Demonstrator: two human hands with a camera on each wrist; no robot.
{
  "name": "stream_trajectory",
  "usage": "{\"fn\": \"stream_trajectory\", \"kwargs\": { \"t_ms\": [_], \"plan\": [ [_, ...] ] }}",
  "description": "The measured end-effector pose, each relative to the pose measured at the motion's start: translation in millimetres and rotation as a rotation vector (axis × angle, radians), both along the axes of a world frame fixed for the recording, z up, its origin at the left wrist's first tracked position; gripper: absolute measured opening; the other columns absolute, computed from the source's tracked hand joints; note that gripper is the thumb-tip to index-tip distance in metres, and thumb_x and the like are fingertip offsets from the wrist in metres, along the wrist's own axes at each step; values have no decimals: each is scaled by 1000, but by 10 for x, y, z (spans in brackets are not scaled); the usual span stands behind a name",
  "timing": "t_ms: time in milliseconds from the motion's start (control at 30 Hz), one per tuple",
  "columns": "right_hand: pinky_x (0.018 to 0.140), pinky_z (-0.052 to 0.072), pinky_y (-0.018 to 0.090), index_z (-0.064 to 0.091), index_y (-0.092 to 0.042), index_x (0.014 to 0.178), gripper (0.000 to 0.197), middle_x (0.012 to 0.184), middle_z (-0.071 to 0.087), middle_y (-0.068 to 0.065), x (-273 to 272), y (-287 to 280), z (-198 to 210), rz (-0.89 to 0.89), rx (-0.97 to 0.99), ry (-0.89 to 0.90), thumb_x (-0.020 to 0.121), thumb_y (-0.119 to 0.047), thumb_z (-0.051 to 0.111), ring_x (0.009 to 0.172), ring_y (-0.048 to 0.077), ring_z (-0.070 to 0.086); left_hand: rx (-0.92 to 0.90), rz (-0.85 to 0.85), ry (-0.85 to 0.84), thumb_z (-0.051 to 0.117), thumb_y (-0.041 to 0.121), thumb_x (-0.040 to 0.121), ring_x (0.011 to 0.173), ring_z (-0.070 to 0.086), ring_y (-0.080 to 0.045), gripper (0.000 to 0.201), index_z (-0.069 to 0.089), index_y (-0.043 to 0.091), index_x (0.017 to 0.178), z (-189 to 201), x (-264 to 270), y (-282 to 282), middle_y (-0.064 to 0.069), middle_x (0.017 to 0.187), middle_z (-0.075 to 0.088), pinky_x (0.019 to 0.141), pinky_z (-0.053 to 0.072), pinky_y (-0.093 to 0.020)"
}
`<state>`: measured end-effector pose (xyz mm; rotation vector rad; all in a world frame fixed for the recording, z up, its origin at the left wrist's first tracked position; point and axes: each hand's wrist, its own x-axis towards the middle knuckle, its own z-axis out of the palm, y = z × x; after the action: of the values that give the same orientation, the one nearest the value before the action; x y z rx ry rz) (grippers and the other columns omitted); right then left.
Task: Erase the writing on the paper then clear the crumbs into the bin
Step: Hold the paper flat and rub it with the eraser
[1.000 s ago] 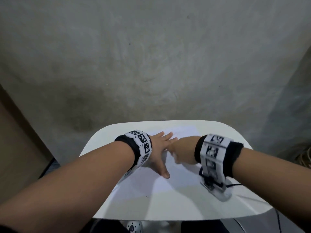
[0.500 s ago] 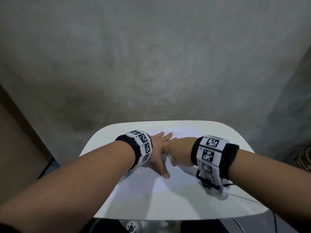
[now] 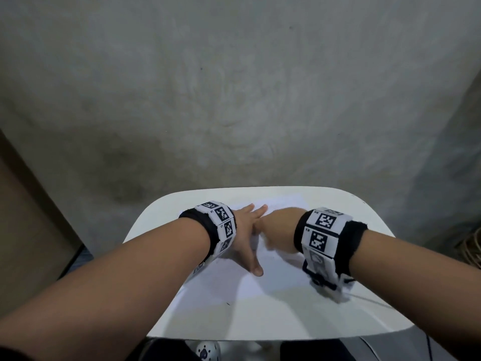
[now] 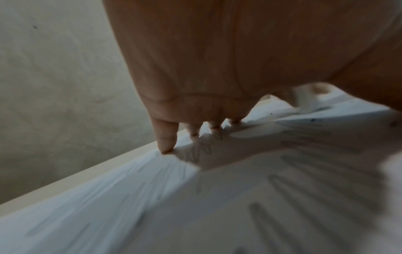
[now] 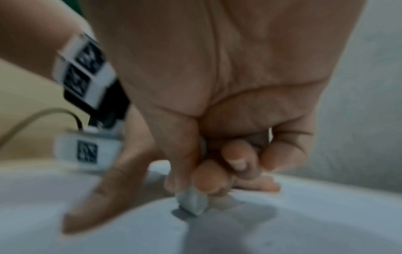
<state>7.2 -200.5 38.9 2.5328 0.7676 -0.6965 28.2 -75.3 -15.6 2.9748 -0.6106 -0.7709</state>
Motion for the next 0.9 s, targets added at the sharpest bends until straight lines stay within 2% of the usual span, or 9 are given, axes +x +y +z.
{"fn": "stream_trajectory", "kwargs": {
  "t_ms": [167,300,433,533,600,700,767,833,900],
  "plan": [
    [81,42,32,54,-14,129,34,127,60,4,182,-164,36,-97,36,-128,96,-18,47,109,23,58,81,-87,-1,76,67,68,149,-20,-16,134,-23,37,153,47,-19,-6,12,161,-27,121,3,-55],
    [99,39,34,47,-16,138,43,140,50,8,-70,-42,-59,15,115,-17,95,-19,52,128,28,47,48,-68,2,80,64,66,150,-20,-17,135,-18,36,154,28,-3,-16,11,161,-25,120,0,-50],
    [78,42,29,54,-16,129,36,127,62,2,161,-238,7,-103,83,-121,93,-15,50,110,23,59,94,-84,7,75,68,69,149,-22,-16,133,-23,37,152,56,-16,-20,12,160,-28,119,0,-53],
    [82,42,31,48,-15,134,39,132,56,4,35,-158,-67,-26,2,-108,95,-20,52,120,24,54,83,-69,-9,77,66,69,149,-21,-16,132,-20,36,154,42,-40,-36,12,161,-27,119,1,-51],
    [75,40,27,50,-11,133,38,132,55,6,-18,-160,-103,21,34,-44,96,-21,51,121,25,52,89,-72,-18,76,67,68,149,-21,-16,132,-19,35,154,33,-35,-34,12,161,-27,119,1,-50],
    [84,44,32,54,-11,128,35,126,61,5,123,-276,-19,-51,-6,-155,96,-23,48,105,24,57,112,-76,0,74,69,70,149,-22,-15,132,-21,34,154,53,-31,-29,13,160,-29,119,0,-52],
    [94,40,33,45,-7,138,40,139,51,13,83,-249,-51,-46,7,-104,100,-18,44,121,26,51,113,-70,-2,74,69,70,149,-22,-15,131,-21,35,153,58,-41,-40,13,160,-29,119,0,-52],
    [87,38,31,44,-6,138,41,139,50,13,-47,-212,-82,-17,26,-9,99,-18,46,127,26,48,123,-73,-9,73,69,70,149,-22,-15,131,-22,35,153,52,-50,-45,13,159,-29,119,0,-53],
    [76,39,28,57,-11,123,31,122,63,5,37,-307,-85,4,33,-63,95,-23,49,110,24,59,123,-79,3,73,69,70,149,-23,-16,131,-23,34,153,55,-48,-36,13,159,-30,119,1,-55]
  ]
}}
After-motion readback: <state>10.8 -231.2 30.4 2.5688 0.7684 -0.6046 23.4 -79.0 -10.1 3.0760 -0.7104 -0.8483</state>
